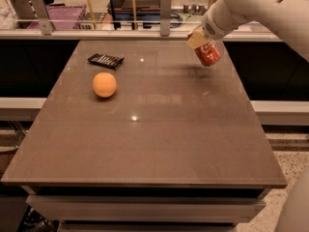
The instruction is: Knock coke can over
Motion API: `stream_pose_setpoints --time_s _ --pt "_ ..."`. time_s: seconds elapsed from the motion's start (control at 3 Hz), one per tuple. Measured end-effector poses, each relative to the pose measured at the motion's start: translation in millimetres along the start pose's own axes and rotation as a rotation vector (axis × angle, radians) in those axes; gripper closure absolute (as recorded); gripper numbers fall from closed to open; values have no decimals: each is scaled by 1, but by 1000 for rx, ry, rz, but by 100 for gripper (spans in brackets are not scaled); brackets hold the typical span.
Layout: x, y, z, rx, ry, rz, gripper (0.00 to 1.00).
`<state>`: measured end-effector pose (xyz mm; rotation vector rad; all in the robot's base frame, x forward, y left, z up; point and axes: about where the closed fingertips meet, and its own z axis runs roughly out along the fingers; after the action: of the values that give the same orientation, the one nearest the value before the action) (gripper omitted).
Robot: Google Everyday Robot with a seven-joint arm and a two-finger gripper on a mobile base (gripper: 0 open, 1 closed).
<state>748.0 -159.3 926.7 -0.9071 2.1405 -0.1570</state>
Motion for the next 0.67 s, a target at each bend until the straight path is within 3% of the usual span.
stream_pose_setpoints --time_s 0.67 --pt "7 10 10 -1 113 -80 100"
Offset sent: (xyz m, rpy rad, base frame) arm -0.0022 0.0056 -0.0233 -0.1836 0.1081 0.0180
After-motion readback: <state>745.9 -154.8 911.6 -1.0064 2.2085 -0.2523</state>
